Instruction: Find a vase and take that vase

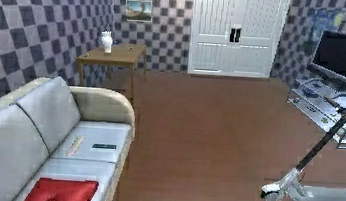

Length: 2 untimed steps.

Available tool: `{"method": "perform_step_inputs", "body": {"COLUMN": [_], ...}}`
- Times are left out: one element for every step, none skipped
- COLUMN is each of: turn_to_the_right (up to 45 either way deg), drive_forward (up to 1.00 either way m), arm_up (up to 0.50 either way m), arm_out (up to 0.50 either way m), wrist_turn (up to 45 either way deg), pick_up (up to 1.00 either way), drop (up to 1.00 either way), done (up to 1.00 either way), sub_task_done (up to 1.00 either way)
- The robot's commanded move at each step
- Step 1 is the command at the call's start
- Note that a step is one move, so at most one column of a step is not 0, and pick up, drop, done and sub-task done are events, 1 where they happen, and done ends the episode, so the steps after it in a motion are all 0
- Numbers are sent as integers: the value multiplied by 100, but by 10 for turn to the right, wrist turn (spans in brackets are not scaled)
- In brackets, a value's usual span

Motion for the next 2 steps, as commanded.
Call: {"method": "perform_step_inputs", "body": {"turn_to_the_right": [0, 0], "drive_forward": [100, 100], "arm_up": [0, 0], "arm_out": [0, 0], "wrist_turn": [0, 0], "pick_up": [0, 0], "drop": [0, 0], "done": [0, 0], "sub_task_done": [0, 0]}}
